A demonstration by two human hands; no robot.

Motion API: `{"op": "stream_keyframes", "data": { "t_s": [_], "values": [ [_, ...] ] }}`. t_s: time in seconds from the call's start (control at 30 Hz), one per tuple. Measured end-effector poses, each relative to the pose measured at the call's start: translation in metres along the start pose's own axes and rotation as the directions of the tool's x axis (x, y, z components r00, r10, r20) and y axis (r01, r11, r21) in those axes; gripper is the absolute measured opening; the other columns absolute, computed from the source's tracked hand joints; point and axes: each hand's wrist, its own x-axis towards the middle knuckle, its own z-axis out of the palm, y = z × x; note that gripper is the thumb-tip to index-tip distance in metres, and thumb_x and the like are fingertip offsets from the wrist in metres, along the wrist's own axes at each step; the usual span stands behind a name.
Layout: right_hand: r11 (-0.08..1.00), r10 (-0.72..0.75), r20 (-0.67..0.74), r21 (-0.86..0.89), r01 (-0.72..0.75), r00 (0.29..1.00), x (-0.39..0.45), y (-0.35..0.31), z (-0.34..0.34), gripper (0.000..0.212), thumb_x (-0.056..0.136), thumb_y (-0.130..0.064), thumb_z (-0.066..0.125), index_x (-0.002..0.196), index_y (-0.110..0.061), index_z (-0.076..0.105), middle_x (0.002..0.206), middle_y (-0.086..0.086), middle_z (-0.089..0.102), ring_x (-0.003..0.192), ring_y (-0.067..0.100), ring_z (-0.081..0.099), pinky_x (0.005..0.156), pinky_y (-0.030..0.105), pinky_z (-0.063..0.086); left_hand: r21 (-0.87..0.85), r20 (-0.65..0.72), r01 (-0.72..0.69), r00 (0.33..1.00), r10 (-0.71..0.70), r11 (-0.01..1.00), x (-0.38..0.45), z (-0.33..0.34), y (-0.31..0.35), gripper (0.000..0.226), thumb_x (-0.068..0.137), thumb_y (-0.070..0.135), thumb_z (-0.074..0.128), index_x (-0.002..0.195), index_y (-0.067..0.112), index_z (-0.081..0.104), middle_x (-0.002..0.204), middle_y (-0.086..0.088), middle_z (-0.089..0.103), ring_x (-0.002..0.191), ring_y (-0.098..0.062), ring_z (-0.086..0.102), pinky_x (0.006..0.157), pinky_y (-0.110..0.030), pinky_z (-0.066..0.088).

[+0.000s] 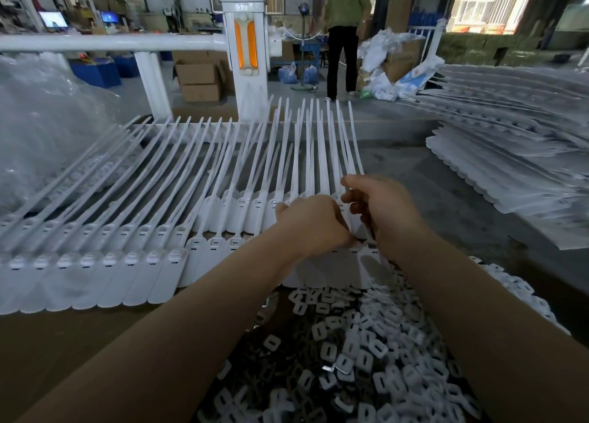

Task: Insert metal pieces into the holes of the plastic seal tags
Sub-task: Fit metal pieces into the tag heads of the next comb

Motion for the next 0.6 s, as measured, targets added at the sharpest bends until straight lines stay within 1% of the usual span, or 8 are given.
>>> {"op": "stream_keyframes", "data": {
  "t_s": [0.1, 0.2, 0.3, 0.37, 0.4, 0.43, 0.5, 0.6],
  "values": [
    [1.000, -0.001, -0.003, -0.002, 0.001, 1.000, 0.000, 0.000, 0.001, 0.016, 0.088, -0.025, 0.064, 0.096, -0.011, 0.069, 0.071, -0.003, 0.066, 0.064, 0.012, 0.051, 0.063, 0.029, 0.037, -0.116, 0.031, 0.092, 0.996, -0.089, 0.989, 0.001, 0.001, -0.002, 0.027, 0.075, 0.042, 0.079, 0.086, 0.023, 0.063, 0.112, -0.005, 0.065, 0.121, -0.029, 0.051, 0.110, -0.053, 0.033],
    [1.000, -0.003, -0.006, -0.008, 0.003, 1.000, 0.000, -0.001, 0.001, 0.016, 0.088, -0.025, 0.064, 0.096, -0.011, 0.069, 0.073, -0.001, 0.066, 0.065, 0.012, 0.051, 0.062, 0.028, 0.037, -0.105, 0.015, 0.128, 0.992, -0.127, 0.986, 0.003, 0.004, -0.001, 0.029, 0.074, 0.041, 0.079, 0.091, 0.024, 0.063, 0.118, -0.005, 0.063, 0.124, -0.029, 0.048, 0.109, -0.051, 0.034],
    [1.000, 0.002, -0.012, -0.008, -0.003, 1.000, -0.001, -0.001, 0.001, 0.017, 0.089, -0.025, 0.063, 0.097, -0.011, 0.069, 0.074, -0.001, 0.066, 0.067, 0.013, 0.052, 0.064, 0.029, 0.038, -0.117, 0.013, 0.089, 0.996, -0.088, 0.989, 0.002, 0.004, -0.003, 0.024, 0.075, 0.042, 0.079, 0.086, 0.026, 0.064, 0.110, -0.002, 0.064, 0.120, -0.028, 0.050, 0.107, -0.051, 0.035],
    [1.000, 0.005, -0.009, 0.009, -0.005, 1.000, -0.002, -0.001, 0.000, 0.018, 0.090, -0.024, 0.062, 0.099, -0.010, 0.069, 0.074, -0.001, 0.066, 0.066, 0.013, 0.052, 0.064, 0.029, 0.037, -0.123, -0.006, -0.029, 1.000, 0.029, 0.992, 0.000, 0.001, -0.008, 0.019, 0.076, 0.041, 0.080, 0.083, 0.028, 0.067, 0.095, 0.002, 0.064, 0.109, -0.025, 0.056, 0.103, -0.050, 0.040],
    [1.000, 0.008, -0.006, 0.019, -0.008, 1.000, -0.002, -0.001, 0.000, 0.019, 0.090, -0.024, 0.062, 0.100, -0.010, 0.069, 0.073, -0.001, 0.066, 0.065, 0.012, 0.052, 0.063, 0.029, 0.037, -0.103, -0.028, -0.129, 0.992, 0.127, 0.986, -0.002, -0.001, -0.011, 0.016, 0.077, 0.039, 0.080, 0.083, 0.028, 0.070, 0.090, 0.004, 0.063, 0.102, -0.019, 0.058, 0.098, -0.044, 0.044],
    [1.000, 0.011, -0.003, 0.024, -0.011, 1.000, -0.002, -0.002, 0.000, 0.020, 0.090, -0.024, 0.062, 0.100, -0.009, 0.069, 0.073, -0.001, 0.066, 0.065, 0.012, 0.052, 0.063, 0.029, 0.037, -0.093, -0.038, -0.243, 0.970, 0.240, 0.966, -0.004, -0.003, -0.014, 0.012, 0.078, 0.035, 0.080, 0.085, 0.028, 0.073, 0.087, 0.008, 0.062, 0.093, -0.011, 0.059, 0.090, -0.033, 0.047],
    [0.999, 0.018, -0.006, 0.030, -0.018, 1.000, -0.002, -0.002, 0.000, 0.020, 0.089, -0.025, 0.063, 0.099, -0.010, 0.070, 0.070, -0.003, 0.066, 0.066, 0.012, 0.052, 0.064, 0.029, 0.038, -0.132, 0.015, -0.426, 0.902, 0.432, 0.895, -0.010, -0.005, -0.017, 0.009, 0.077, 0.025, 0.081, 0.084, 0.026, 0.077, 0.078, 0.019, 0.062, 0.079, 0.003, 0.057, 0.072, -0.009, 0.041],
    [0.999, 0.027, -0.014, 0.030, -0.026, 1.000, -0.001, -0.002, 0.000, 0.018, 0.088, -0.026, 0.063, 0.096, -0.012, 0.071, 0.064, -0.006, 0.066, 0.062, 0.010, 0.052, 0.063, 0.029, 0.039, -0.171, 0.129, -0.534, 0.821, 0.556, 0.828, -0.017, -0.003, -0.015, 0.011, 0.077, 0.024, 0.082, 0.087, 0.028, 0.079, 0.076, 0.034, 0.060, 0.077, 0.011, 0.057, 0.068, -0.001, 0.037]
  ]
}}
